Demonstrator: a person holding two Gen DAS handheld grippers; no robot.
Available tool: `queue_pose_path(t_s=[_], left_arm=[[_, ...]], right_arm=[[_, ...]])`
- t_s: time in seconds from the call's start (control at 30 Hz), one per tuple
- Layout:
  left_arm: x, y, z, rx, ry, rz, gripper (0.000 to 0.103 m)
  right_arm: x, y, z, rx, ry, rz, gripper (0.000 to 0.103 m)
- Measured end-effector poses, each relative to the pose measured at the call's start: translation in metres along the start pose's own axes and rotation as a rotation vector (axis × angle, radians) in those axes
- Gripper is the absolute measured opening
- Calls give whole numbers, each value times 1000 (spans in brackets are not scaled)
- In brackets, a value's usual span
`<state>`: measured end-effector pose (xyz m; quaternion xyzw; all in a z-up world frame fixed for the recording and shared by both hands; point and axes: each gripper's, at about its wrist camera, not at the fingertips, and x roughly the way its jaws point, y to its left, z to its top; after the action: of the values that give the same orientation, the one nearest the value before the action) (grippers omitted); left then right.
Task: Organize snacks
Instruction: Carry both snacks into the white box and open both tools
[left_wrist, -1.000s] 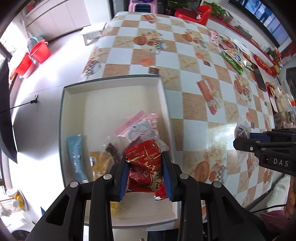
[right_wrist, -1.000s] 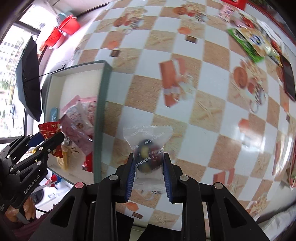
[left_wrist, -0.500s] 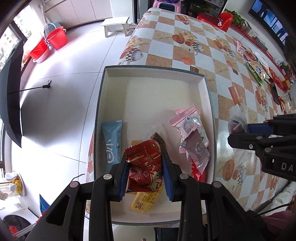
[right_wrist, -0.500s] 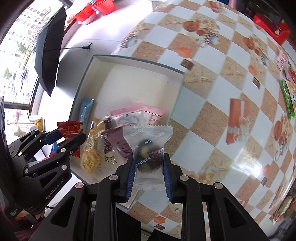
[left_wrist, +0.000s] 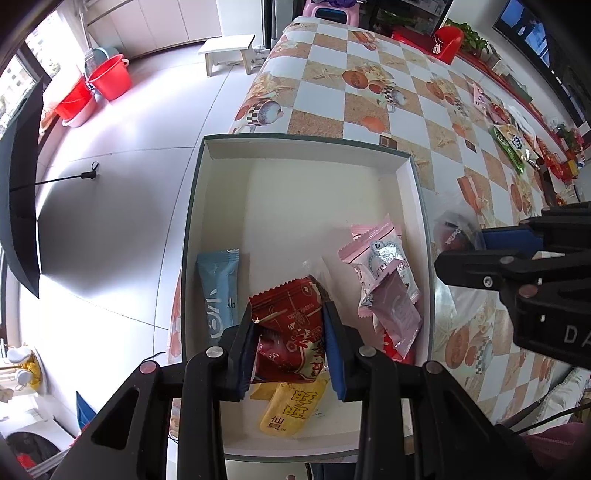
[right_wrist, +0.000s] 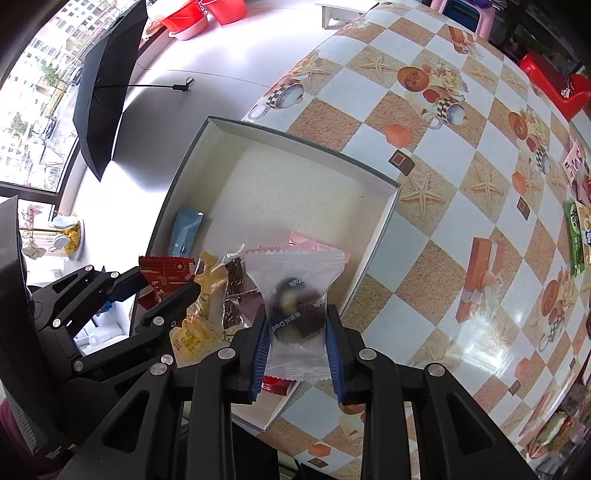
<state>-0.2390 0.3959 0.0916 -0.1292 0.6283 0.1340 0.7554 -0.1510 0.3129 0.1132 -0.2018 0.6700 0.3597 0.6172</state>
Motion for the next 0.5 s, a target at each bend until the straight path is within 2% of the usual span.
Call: queue_pose_path(t_s=[0.3,0.4,0.43,0.47,0.5], left_arm=[[10,4,5,-8,10,-6,36],[16,4,6,-2,30,-1,40],[17,4,6,1,38,3,47],[18,4,5,0,45,3,62],[17,4,4,-2,47,3,69]], right_arm=[[8,0,9,18,20,-21,30],[11,1,17,26,19,-26,30],[12,1,19,29,20,-25,30],[13,0,21,33,27,-20,30],[16,0,23,38,42,-10,32]])
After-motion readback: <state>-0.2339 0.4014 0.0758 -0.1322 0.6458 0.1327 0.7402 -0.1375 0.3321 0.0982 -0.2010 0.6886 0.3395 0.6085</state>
